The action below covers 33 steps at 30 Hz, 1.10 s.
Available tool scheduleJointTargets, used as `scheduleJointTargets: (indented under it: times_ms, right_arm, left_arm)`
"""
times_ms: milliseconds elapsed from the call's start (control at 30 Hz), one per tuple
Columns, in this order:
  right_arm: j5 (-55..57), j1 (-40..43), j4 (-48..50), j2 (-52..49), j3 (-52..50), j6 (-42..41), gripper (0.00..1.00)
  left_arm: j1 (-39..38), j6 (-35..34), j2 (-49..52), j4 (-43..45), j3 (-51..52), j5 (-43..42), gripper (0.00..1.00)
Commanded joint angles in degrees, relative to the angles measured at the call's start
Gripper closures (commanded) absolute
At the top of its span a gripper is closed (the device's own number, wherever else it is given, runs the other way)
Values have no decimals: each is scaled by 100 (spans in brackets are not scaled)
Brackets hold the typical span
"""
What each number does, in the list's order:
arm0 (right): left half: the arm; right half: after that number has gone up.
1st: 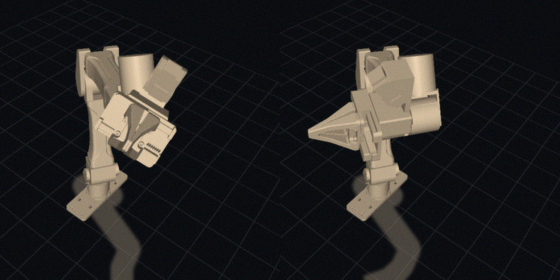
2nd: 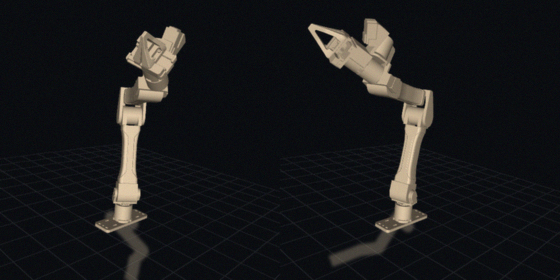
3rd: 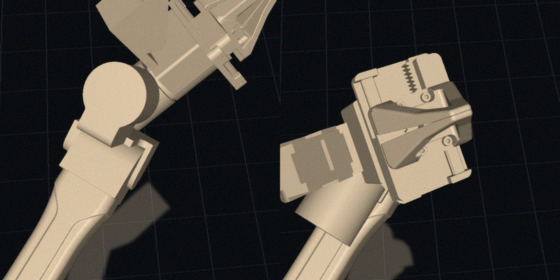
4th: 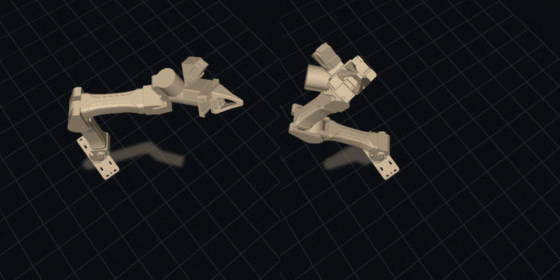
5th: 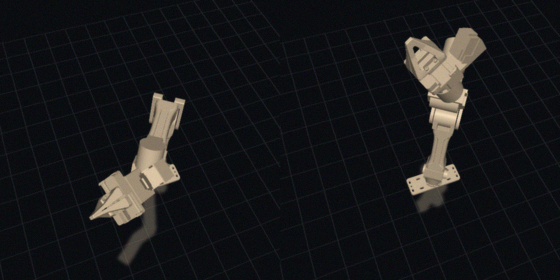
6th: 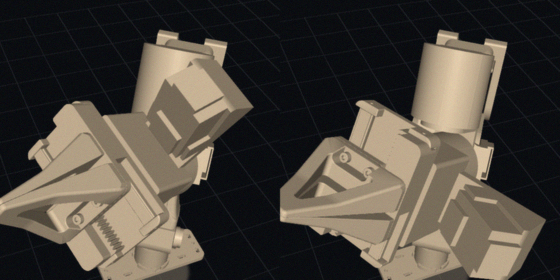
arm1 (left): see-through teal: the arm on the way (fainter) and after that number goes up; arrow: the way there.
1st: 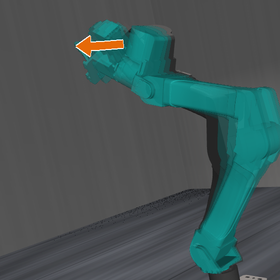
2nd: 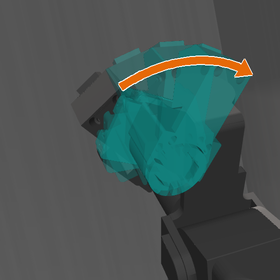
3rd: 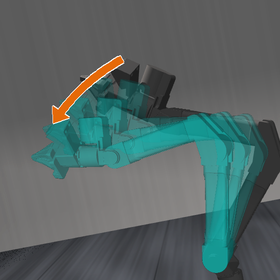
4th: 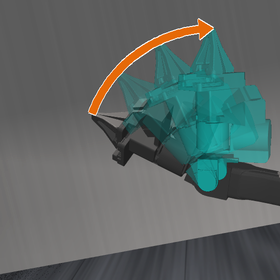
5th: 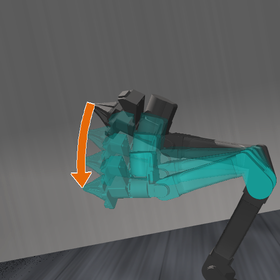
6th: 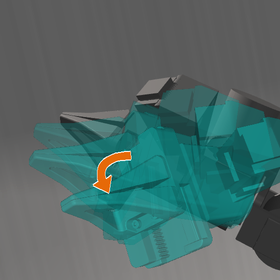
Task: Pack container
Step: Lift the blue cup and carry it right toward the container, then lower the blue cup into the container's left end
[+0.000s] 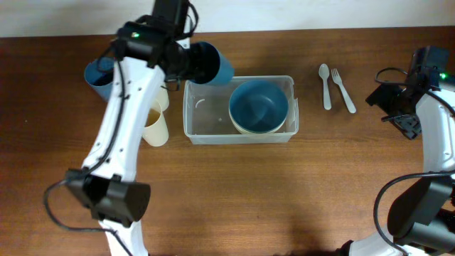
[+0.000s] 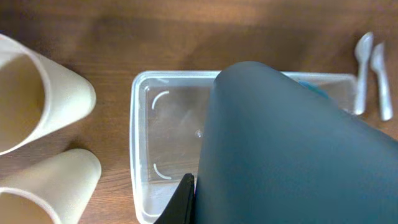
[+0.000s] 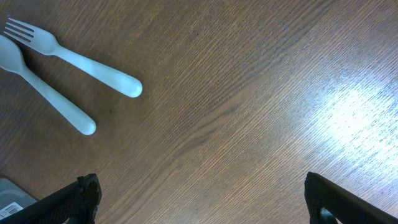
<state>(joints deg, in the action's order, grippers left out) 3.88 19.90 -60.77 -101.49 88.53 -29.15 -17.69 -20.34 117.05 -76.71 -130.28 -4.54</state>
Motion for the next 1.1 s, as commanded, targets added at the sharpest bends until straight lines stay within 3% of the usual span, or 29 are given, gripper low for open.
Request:
scheduleJointTargets:
  times_ms: [0, 433, 1067]
  right_arm:
    - [109, 7, 15, -7, -42, 0, 1]
    - [109, 7, 15, -4, -42, 0, 1]
    - [109, 7, 15, -4, -42, 0, 1]
  left_arm:
    - [7, 229, 240, -11, -28, -17, 98]
    - [7, 216, 564, -173, -28, 584, 98]
    - [11, 201, 870, -330, -28, 605, 99]
